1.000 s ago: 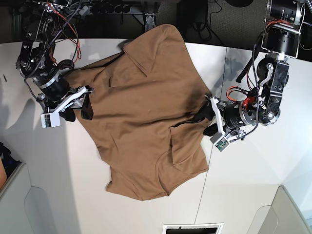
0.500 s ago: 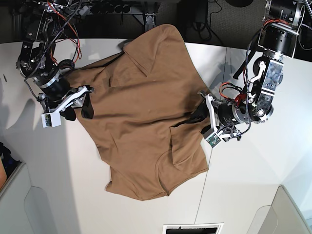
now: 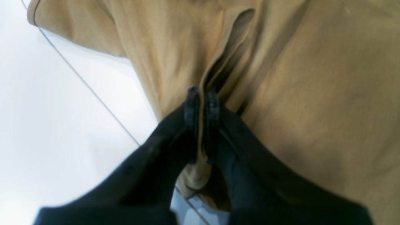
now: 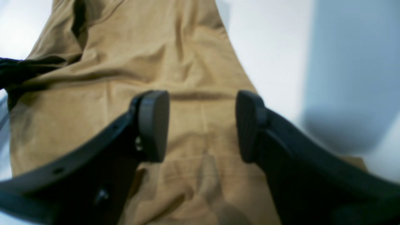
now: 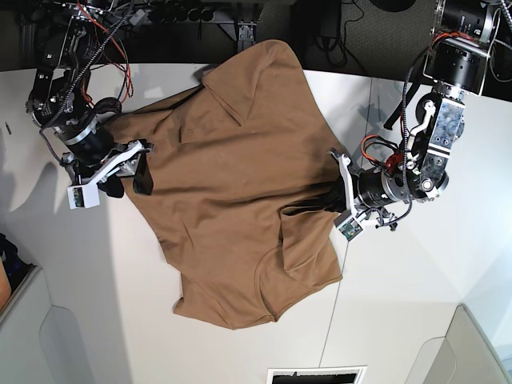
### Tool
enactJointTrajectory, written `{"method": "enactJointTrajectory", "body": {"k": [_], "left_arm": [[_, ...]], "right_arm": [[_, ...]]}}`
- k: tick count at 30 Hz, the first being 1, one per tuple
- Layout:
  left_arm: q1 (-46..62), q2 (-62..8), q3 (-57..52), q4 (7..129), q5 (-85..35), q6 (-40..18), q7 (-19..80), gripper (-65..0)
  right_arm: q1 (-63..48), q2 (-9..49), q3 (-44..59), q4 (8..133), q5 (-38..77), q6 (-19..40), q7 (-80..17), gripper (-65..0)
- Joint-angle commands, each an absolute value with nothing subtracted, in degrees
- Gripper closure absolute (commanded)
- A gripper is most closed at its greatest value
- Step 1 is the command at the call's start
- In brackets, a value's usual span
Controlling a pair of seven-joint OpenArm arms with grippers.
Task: Layout the t-shirt on the table in an organized manner, then fold the t-shirt properly
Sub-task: 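Grasp the shirt body with the left gripper and drag it outward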
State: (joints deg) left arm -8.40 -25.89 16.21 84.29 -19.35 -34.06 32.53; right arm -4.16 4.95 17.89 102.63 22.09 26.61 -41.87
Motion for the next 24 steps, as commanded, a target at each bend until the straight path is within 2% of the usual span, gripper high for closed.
{"method": "enactJointTrajectory", "body": {"k": [1,4,5,15,24], "left_arm": [[-9.7,-26.7,15.8,85.1,-19.9,-34.4,31.5,-3.9],[-9.7,-26.7,15.8,85.1,-21.9,-38.3,31.5,-3.6],[-9.7,-26.7,15.8,85.1,-22.5,-38.8,31.5,-0.6],[-11.2,-26.7,15.7,85.1,-18.6,-40.0,28.5,0.0],[-14.3,-26.9,12.1,85.1,-21.2,-40.0,29.0,0.0]], "right_arm": [[-3.5,5.4,18.0,103.5,22.9,26.9,-40.8,-33.6],[-3.5,5.4,18.0,103.5,22.9,27.1,-41.0,-33.6],[-3.5,5.4,18.0,103.5,22.9,27.0,-41.0,-33.6],[-3.5,5.4,18.0,103.5,22.9,27.0,-41.0,-33.6],[-3.5,5.4,18.0,103.5,22.9,27.0,-41.0,-33.6]]}}
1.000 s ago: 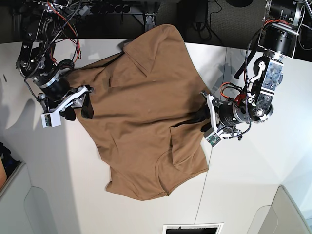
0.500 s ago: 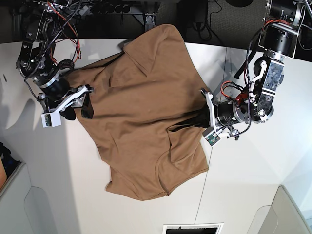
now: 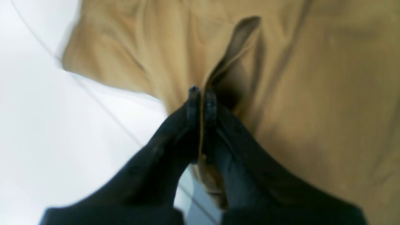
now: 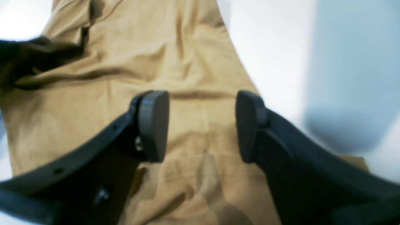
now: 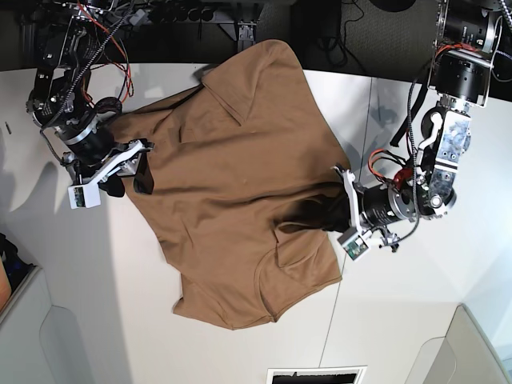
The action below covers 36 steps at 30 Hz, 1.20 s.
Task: Layout the t-shirt on the table in an organized manner, then fold the t-shirt properly
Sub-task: 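Grasp the shirt body with the left gripper and drag it outward, then release the shirt with the left gripper and lift it away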
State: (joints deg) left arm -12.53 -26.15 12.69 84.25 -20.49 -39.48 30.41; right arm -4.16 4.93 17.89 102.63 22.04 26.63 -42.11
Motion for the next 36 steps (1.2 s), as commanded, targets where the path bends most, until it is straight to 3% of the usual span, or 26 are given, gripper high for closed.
{"method": "enactJointTrajectory", "body": {"k": [1,6,9,15,18,19,22,23,27,36], "left_arm": [[-14.7,-26.9,10.4,85.1,-22.2,-40.0,29.4,0.0],[-15.5,-27.6,1.1,85.1,-23.5,-40.0,30.7,0.0],[-15.5,-29.3,-2.0,85.0,-23.8,-35.0,33.1,0.0],[-12.8,-32.0,-4.3,85.0,-25.9,-32.5,35.8,0.0],[-10.2,-32.3,-4.3,85.0,-25.4,-28.0,35.8,0.0],[-9.3,-32.2,-4.3,85.0,-24.9,-26.6,35.5,-4.2],[-7.1,-32.2,-4.3,85.0,-22.3,-21.3,34.5,-27.0],[-6.6,-32.2,-4.3,85.0,-21.2,-19.6,34.5,-30.9],[-6.2,-32.2,-4.3,85.0,-19.0,-16.0,34.6,-32.2],[-6.5,-31.7,-4.3,85.0,-19.0,-18.9,34.0,-31.0]], "right_arm": [[-3.5,5.4,18.0,103.5,22.9,27.0,-41.0,-33.6],[-3.5,5.4,18.0,103.5,22.9,27.0,-41.0,-33.6],[-3.5,5.4,18.0,103.5,22.9,27.0,-41.0,-33.6],[-3.5,5.4,18.0,103.5,22.9,27.0,-40.9,-33.6],[-3.5,5.4,18.0,103.5,22.9,27.0,-40.9,-33.6],[-3.5,5.4,18.0,103.5,22.9,27.0,-41.0,-33.6],[-3.5,5.4,18.0,103.5,22.9,27.0,-40.9,-33.6],[-3.5,5.4,18.0,103.5,22.9,27.0,-40.9,-33.6],[-3.5,5.3,18.0,103.5,23.0,27.0,-40.7,-33.6],[-3.5,3.1,18.0,103.5,24.0,27.0,-40.7,-33.6]]}}
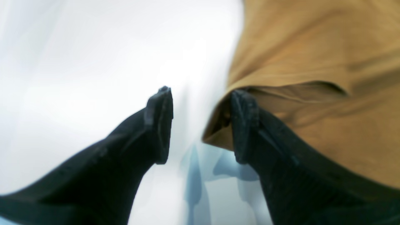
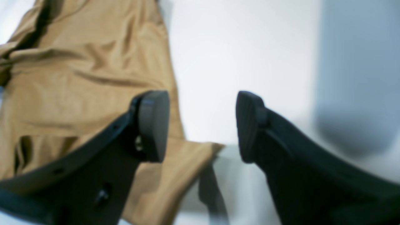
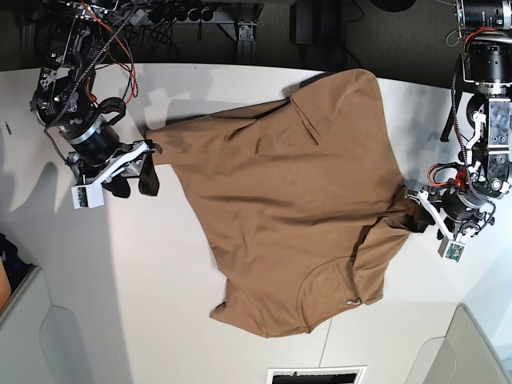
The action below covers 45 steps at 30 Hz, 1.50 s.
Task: Layout the t-shirt on the table in an organized manner, then fold the t-shirt properly
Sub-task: 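Release the shirt with the left gripper and lift it away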
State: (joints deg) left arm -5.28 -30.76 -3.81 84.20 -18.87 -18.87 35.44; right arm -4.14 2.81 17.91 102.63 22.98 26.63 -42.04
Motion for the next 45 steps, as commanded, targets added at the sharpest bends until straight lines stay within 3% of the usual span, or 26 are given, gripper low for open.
{"method": "enactJointTrajectory", "body": {"k": [1,4,6,8,9,19,28,33,42,43,45], "left_arm": [[-6.5,-31.6,-4.3,85.0,-19.0,-18.9,34.0,-28.7],[-6.5,-30.9,-4.3,85.0,-19.0,-21.2,33.9,-11.2],[-6.5,-30.3,-4.3,84.8,-19.0,-28.5,33.7,0.0],[-6.5,-30.2,-3.6,84.2,-19.3,-36.9,33.5,0.0],[-6.5,-30.2,-2.7,84.2,-19.5,-38.3,33.4,0.0],[-7.3,-30.2,-1.8,88.3,-26.9,-37.6,29.7,0.0],[-7.3,-29.8,-1.8,97.0,-38.9,-40.0,33.8,0.0],[-7.3,-28.2,-0.8,97.0,-41.4,-40.0,36.3,0.0],[-6.5,-28.5,1.6,96.8,-33.7,-40.0,37.8,0.0],[-6.5,-28.4,1.6,96.8,-33.8,-40.0,39.7,-1.8],[-6.5,-28.4,1.6,96.8,-35.4,-37.8,42.9,-19.8]], "right_arm": [[-3.5,2.8,18.0,103.5,24.0,27.1,-40.7,-33.6],[-3.5,2.2,18.0,103.5,24.0,27.3,-40.7,-33.6],[-3.5,1.8,18.0,103.5,24.0,27.3,-40.7,-33.6],[-3.5,1.7,17.9,103.5,24.3,27.3,-40.7,-33.6],[-3.5,1.7,17.9,103.5,24.5,27.3,-40.7,-33.6],[-3.5,1.7,17.9,103.5,25.4,27.3,-40.8,-33.6],[-3.2,-1.4,17.1,103.5,37.9,32.2,-42.7,-33.6],[-3.2,-4.8,14.7,103.5,34.5,32.2,-42.1,-33.6],[-3.2,-4.9,13.1,103.2,24.1,31.2,-40.5,-33.6],[-3.2,-4.9,13.1,102.7,22.5,30.7,-40.1,-33.6],[-3.2,-4.7,13.1,101.0,21.6,29.5,-39.6,-33.6]]}}
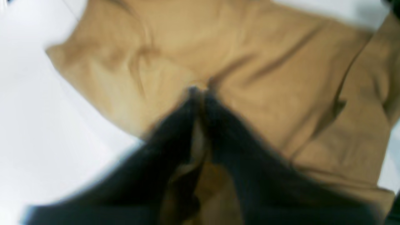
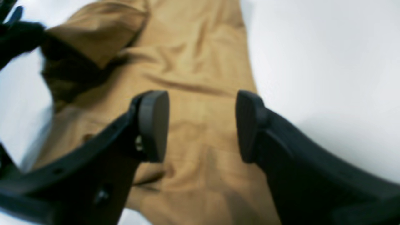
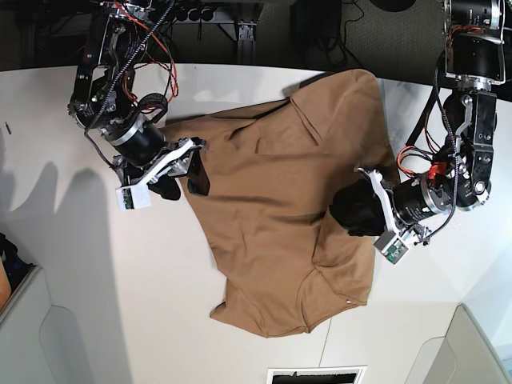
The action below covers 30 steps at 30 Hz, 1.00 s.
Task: Layout the t-shirt on the table in an organized manner, then fold the t-shirt properly
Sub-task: 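Release the shirt with the left gripper and lift it away, then grasp the shirt hem with the left gripper and collar with the right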
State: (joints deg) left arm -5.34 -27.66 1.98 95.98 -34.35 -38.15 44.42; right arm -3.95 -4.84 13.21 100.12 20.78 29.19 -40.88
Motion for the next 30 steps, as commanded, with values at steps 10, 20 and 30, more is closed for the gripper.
{"method": "enactJointTrajectory", "body": {"k": [10,20,30], "left_arm": [[-6.5,-29.1,0.7,96.8,-39.3,-36.2,46.4,-34.6],[-6.5,-32.7,-6.8,96.8,-43.1,-36.2,46.8,-34.5],[-4.1,-32.4,-8.9,96.8,-52.9,-40.0,50.0,-34.5]], "right_arm": [[-3.5,-3.4,12.6,94.5,20.5,30.0,-41.6,-33.6],[-3.4,8.8,12.6,93.0,17.5,23.9,-36.5,-33.6],[2.1,11.7,13.1,93.3,16.8,19.9,-35.7,-33.6]]}}
